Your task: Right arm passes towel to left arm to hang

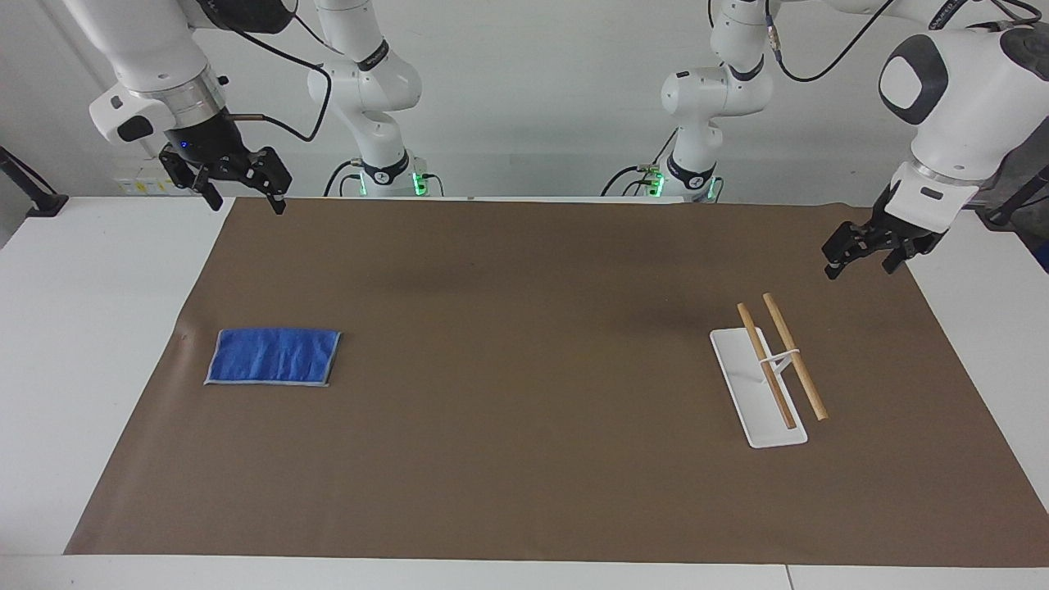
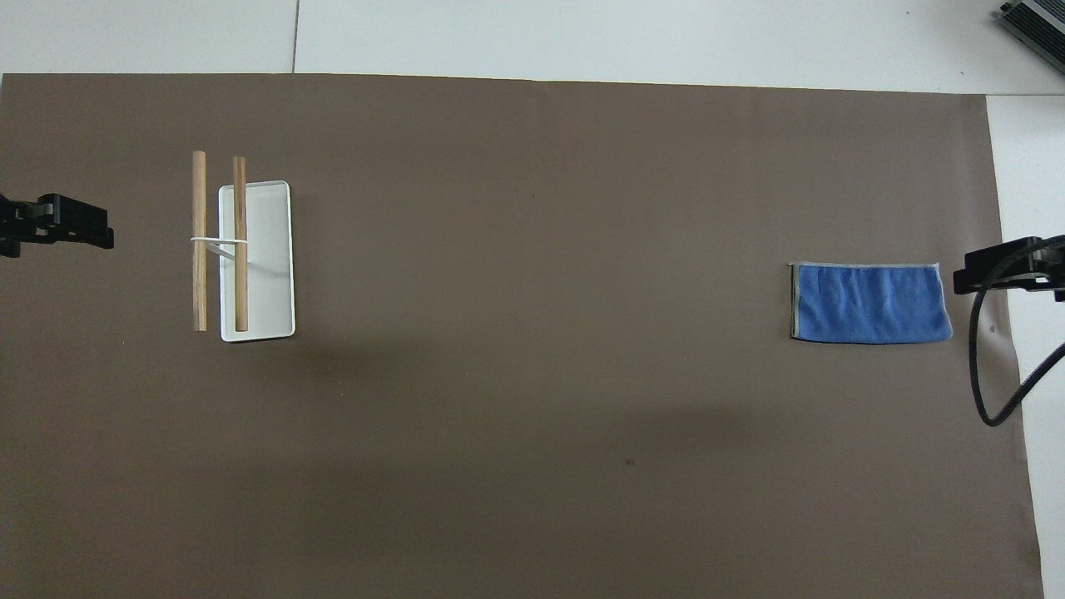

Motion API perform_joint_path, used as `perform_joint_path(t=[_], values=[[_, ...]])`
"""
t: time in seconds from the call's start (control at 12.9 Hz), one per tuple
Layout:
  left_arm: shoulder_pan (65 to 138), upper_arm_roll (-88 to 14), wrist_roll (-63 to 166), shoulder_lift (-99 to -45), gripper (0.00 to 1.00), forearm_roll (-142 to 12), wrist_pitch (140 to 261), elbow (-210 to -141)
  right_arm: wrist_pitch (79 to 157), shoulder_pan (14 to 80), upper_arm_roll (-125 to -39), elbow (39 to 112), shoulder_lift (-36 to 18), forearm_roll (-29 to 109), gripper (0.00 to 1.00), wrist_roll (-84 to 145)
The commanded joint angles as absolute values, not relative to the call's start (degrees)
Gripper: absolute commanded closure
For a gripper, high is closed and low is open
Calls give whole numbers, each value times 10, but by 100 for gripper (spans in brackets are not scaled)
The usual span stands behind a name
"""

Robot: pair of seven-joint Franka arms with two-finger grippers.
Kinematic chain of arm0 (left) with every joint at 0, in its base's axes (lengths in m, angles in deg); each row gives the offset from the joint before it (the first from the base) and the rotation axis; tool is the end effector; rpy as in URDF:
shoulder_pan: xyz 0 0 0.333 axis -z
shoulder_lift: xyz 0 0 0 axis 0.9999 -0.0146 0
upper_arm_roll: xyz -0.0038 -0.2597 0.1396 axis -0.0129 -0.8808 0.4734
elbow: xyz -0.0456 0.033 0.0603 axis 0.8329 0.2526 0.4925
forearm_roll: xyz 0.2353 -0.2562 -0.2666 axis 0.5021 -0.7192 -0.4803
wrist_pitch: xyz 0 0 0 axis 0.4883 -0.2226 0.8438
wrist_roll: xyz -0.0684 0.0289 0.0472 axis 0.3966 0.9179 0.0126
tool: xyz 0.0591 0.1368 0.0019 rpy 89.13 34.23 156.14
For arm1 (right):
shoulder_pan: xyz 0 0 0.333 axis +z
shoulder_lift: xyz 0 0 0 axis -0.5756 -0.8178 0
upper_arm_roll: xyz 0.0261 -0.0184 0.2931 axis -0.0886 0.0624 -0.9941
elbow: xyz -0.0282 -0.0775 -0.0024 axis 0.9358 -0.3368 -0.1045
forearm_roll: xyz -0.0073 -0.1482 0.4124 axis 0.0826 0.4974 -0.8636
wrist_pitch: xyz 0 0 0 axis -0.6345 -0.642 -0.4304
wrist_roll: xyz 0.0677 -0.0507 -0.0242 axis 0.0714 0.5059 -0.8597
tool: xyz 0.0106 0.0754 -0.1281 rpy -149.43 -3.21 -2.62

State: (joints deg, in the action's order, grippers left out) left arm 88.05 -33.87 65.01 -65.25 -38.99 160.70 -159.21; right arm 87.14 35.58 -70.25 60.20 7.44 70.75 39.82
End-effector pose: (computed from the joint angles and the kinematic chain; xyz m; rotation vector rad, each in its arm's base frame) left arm 0.6309 0.0160 0.5119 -3.1224 -0.0758 -0.0622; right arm 0.5863 -0.0424 0.5836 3.1377 -0.1370 -0.0211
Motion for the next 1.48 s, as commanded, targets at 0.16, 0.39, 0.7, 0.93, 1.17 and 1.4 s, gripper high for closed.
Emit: perform_joint_path(t=[0.16, 0.39, 0.7, 0.93, 1.17, 1.4], values=[[878, -336, 650, -634, 0, -385, 1616, -1614, 873, 349, -696, 612, 85, 694, 0, 404], [878, -336, 650, -634, 0, -385, 1616, -1614, 921, 339, -696, 631, 86, 696, 0, 402], [878, -336, 650, -634, 0, -384, 1616, -1614, 1042, 325, -696, 734, 107, 695, 0, 393], [878, -336, 650, -634, 0, -385, 1616, -1614, 1119, 309, -696, 795, 102, 692, 0, 356], [878, -336, 650, -634, 0, -385, 1616, -1614, 1177, 295, -696, 833, 90, 692, 0, 337], [878, -336, 650, -634, 0, -385, 1616, -1614, 1228, 273, -696, 847, 54, 692, 0, 283]])
